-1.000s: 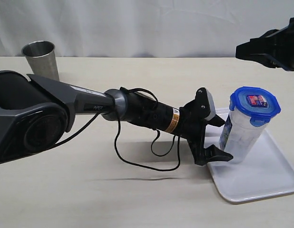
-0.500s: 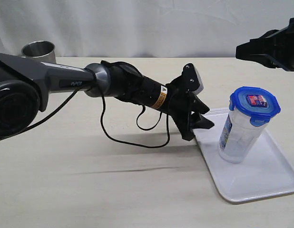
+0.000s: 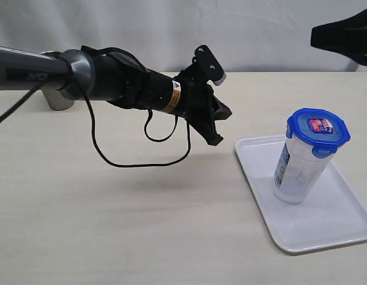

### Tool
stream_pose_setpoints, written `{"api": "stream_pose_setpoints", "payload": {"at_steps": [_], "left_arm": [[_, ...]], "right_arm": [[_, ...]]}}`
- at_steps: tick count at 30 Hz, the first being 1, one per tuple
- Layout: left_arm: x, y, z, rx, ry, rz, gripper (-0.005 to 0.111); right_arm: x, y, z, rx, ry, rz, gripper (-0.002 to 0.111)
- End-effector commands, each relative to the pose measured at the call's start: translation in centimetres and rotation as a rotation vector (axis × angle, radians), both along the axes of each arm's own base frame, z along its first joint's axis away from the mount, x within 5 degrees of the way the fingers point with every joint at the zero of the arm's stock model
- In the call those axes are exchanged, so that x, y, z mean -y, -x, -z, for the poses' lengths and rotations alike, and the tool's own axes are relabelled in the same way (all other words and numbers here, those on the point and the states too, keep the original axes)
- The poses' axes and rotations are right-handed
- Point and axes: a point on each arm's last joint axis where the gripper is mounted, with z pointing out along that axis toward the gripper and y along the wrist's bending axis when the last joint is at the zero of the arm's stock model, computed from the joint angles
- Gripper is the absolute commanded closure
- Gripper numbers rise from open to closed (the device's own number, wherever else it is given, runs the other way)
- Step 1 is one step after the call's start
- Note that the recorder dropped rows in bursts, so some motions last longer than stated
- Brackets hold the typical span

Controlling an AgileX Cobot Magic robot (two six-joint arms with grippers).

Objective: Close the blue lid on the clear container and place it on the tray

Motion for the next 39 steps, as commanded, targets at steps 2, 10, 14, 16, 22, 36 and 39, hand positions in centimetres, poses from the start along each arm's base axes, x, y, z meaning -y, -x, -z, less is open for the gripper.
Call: {"api": "stream_pose_setpoints", "payload": {"at_steps": [2,10,14,16,22,36,39], "left_arm": [[-1.9,0.9,-2.8,0.040,-0.008,-0.139,0.107],[-4.6,3.0,-5.7,0.027,0.021,-0.311,0.107],[-5.9,4.4,-6.1,0.031,0.005,-0.334,0.107],[-6.3,5.0,-6.4,0.033,0.003,-0.338,0.107],[-7.6,7.0,-7.4,0.037,0.009,-0.336,0.107],[-10.7,12.1,-10.0,0.053,0.060,-0.312,0.107],[-10.9,12.8,-10.1,0.042,0.067,-0.291,0.107]], "right_arm": [[0.3,2.4,-0.7,0.084,0.011,0.040,0.104],[0.6,6.3,-1.7,0.221,0.015,0.113,0.104],[0.5,8.4,-2.2,0.284,0.014,0.113,0.104],[0.5,9.3,-2.4,0.311,0.014,0.113,0.104],[0.4,12.4,-2.3,0.394,0.016,0.113,0.104],[-0.1,19.4,-0.1,0.581,0.014,0.095,0.104],[-0.1,20.8,0.2,0.628,0.002,0.096,0.104]]}}
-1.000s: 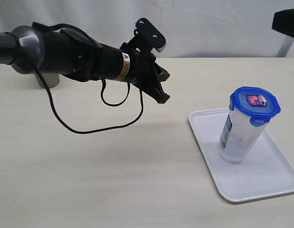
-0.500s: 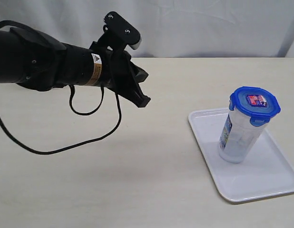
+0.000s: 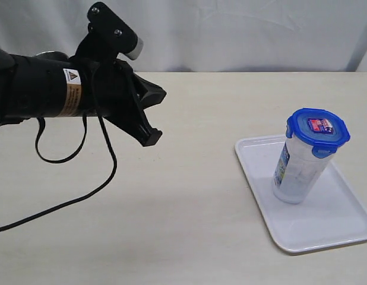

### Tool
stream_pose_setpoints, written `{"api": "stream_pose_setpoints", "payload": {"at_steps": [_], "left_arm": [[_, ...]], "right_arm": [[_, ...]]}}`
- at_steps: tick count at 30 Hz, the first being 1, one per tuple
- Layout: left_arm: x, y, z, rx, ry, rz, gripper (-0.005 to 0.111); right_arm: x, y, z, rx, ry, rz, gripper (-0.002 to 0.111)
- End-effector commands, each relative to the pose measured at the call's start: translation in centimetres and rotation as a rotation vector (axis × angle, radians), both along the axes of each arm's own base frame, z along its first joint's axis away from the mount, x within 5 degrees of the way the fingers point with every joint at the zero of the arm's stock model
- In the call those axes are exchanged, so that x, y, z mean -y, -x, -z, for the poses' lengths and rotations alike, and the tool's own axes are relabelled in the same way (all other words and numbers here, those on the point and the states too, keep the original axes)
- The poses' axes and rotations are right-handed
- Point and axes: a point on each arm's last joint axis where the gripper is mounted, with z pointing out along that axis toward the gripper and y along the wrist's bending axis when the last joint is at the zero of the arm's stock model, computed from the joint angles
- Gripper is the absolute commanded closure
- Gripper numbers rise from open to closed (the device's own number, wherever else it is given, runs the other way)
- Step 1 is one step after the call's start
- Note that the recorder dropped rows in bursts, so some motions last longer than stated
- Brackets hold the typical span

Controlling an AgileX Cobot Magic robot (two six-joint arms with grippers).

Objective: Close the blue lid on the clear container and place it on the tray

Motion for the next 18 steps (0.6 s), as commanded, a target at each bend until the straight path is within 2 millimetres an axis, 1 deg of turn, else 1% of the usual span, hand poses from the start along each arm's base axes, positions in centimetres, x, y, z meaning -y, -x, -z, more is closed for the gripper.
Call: {"api": "stream_pose_setpoints", "payload": {"at_steps": [1,5,9,18], "left_arm": [[-0.4,1.1,-0.4,-0.018,0.033,0.019,0.107],[0.0,1.8,-0.4,-0.052,0.057,0.090,0.107],[0.3,2.1,-0.4,-0.069,0.069,0.126,0.107],[0.2,2.1,-0.4,-0.064,0.061,0.128,0.107]], "right_arm": [[-0.1,1.9,0.7,0.059,-0.004,-0.002,0.104],[-0.2,3.5,1.1,0.127,0.002,0.002,0.104],[-0.2,4.5,1.2,0.170,0.011,0.005,0.104],[-0.2,4.8,1.2,0.178,-0.006,-0.001,0.104]]}}
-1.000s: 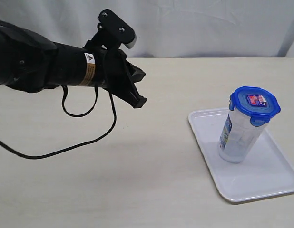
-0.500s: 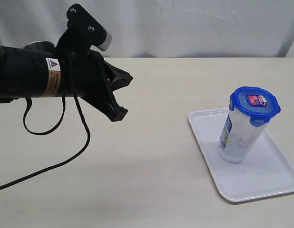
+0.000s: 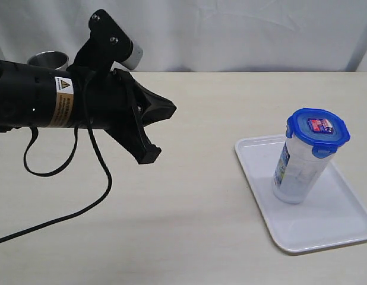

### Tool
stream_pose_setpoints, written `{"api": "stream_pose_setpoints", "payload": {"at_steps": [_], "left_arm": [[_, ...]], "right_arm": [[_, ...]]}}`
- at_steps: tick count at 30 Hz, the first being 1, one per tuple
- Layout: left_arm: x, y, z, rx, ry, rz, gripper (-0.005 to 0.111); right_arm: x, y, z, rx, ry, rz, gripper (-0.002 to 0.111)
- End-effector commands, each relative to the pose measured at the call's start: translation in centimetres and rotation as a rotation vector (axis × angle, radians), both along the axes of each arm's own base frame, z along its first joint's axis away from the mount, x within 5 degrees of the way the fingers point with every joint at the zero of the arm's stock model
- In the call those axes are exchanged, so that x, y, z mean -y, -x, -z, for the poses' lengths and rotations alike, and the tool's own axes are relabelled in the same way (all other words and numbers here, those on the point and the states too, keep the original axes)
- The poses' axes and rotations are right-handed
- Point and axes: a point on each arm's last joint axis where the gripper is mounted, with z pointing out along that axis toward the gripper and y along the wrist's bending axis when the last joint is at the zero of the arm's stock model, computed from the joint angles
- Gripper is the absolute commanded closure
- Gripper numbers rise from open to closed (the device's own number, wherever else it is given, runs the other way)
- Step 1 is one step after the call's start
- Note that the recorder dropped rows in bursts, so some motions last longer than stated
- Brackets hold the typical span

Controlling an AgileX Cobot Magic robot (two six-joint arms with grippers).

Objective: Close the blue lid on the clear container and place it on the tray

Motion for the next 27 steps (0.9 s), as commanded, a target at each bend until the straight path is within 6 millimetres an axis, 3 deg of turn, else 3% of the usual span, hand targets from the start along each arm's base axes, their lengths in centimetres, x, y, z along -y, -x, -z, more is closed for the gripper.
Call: {"api": "stream_pose_setpoints", "payload": {"at_steps": [1,18,27], "left_arm": [[-0.04,0.20,-0.07,-0.009,0.009,0.000,0.107],[-0.05,0.12,-0.14,-0.017,0.024,-0.017,0.107],[-0.09,-0.43,-0.68,-0.181,0.298,-0.223,0.107]], "right_arm": [[-0.03,0.03,0.13,-0.006,-0.006,0.001,0.104],[-0.03,0.03,0.13,-0.035,-0.056,-0.015,0.104],[-0.03,0.03,0.13,-0.035,-0.056,-0.015,0.104]]}}
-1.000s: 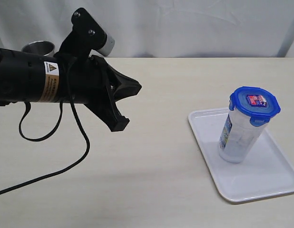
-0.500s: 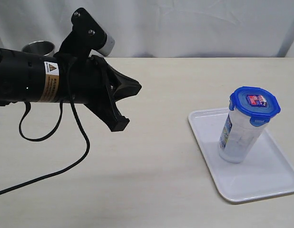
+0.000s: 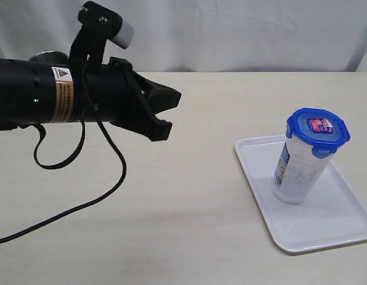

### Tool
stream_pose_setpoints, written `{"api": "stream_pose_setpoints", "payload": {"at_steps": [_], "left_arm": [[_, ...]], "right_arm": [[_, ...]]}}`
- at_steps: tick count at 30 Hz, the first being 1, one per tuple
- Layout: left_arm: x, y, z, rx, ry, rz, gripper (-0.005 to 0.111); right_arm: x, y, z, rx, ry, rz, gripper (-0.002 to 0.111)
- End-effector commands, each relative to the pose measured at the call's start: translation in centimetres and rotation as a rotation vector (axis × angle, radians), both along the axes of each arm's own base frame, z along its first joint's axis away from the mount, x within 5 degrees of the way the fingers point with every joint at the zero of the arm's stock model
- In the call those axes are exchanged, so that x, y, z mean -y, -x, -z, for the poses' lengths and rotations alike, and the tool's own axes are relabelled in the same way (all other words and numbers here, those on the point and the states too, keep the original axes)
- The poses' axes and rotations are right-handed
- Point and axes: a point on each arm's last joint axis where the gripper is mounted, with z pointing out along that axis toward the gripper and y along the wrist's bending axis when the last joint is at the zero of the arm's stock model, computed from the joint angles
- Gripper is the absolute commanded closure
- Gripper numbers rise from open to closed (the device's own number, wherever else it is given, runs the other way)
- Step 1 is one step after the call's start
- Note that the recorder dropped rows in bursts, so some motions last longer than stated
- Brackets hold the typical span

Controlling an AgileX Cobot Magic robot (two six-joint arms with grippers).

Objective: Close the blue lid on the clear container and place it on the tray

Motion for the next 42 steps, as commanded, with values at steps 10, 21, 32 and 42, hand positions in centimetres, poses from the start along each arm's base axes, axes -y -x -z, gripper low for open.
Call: {"api": "stream_pose_setpoints", "payload": {"at_steps": [10,21,32,42], "left_arm": [[2.7,4.2,2.5,0.449,-0.257,0.163,0.107],[4.7,7.5,1.5,0.605,-0.240,0.269,0.107],[0.1,9.4,-2.2,0.500,-0.227,0.185,0.107],[-4.1,12.4,-1.9,0.527,-0.177,0.163,0.107]], "right_arm": [[0.0,0.0,0.1,-0.004,-0.002,0.002,0.104],[0.0,0.0,0.1,-0.004,-0.002,0.002,0.104],[0.0,0.0,0.1,-0.004,-0.002,0.002,0.104],[0.0,0.0,0.1,-0.004,-0.002,0.002,0.104]]}}
